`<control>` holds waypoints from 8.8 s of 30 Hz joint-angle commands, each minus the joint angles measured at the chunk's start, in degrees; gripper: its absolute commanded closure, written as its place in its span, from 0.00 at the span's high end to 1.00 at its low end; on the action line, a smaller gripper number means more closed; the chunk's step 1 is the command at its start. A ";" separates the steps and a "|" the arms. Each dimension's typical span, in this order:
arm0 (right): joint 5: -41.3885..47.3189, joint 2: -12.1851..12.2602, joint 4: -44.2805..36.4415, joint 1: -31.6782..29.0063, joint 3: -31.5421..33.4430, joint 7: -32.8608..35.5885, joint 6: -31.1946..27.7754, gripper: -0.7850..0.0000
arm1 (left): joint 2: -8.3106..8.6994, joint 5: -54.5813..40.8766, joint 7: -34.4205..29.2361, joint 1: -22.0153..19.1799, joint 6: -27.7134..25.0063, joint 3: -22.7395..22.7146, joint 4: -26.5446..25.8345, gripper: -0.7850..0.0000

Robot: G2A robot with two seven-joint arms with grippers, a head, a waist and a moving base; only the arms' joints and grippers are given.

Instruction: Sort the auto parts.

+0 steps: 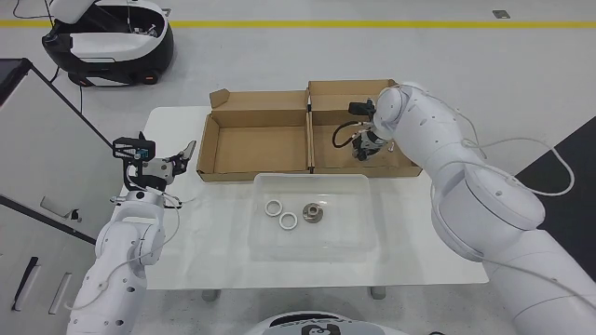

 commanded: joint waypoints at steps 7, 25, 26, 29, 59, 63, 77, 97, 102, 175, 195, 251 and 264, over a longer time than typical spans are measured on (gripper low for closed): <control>0.45 0.26 -0.18 -0.16 1.20 -0.43 -0.75 0.44 | 0.00 0.00 0.00 0.00 0.00 0.00 0.00 1.00; 1.30 2.50 -1.06 3.86 4.86 -4.29 -10.47 1.00 | 0.00 0.00 0.00 0.00 0.00 0.00 0.00 1.00; 1.46 2.79 -1.06 4.01 5.15 -4.45 -11.99 1.00 | 0.00 0.00 0.00 0.00 0.00 0.00 0.00 1.00; 2.64 3.71 -0.86 4.35 6.29 -4.17 -15.65 1.00 | 0.00 0.00 0.00 0.00 0.00 0.00 0.00 1.00; 17.28 24.08 -48.70 -12.75 32.87 7.53 -20.29 1.00 | 0.00 0.00 0.00 0.00 0.00 0.00 0.00 1.00; 22.19 28.28 -65.95 -25.36 44.29 10.63 -12.52 1.00 | 0.00 0.00 0.00 0.00 0.00 0.00 0.00 1.00; 36.88 33.08 -79.15 -47.60 65.62 18.31 -3.22 1.00 | 0.00 0.00 0.00 0.00 0.00 0.00 0.00 1.00; 44.69 33.82 -74.63 -51.43 69.59 20.56 -2.54 1.00 | 0.00 0.00 0.00 0.00 0.00 0.00 0.00 1.00; 44.69 33.82 -74.63 -51.43 69.59 20.56 -2.54 1.00 | 0.00 0.00 0.00 0.00 0.00 0.00 0.00 1.00; 44.69 33.82 -74.63 -51.43 69.59 20.56 -2.54 1.00 | -0.18 -40.78 -73.17 -69.69 -31.11 74.98 5.70 1.00; 44.69 33.82 -74.63 -51.43 69.59 20.56 -2.54 1.00 | -5.47 -38.23 -71.99 -67.45 -27.26 79.45 15.25 1.00; 44.69 33.82 -74.63 -51.43 69.59 20.56 -2.54 1.00 | -9.90 -43.43 -75.19 -66.23 -29.09 78.51 26.02 1.00; 44.69 33.82 -74.63 -51.43 69.59 20.56 -2.54 1.00 | -10.51 -40.16 -74.71 -65.87 -28.21 78.26 26.23 0.62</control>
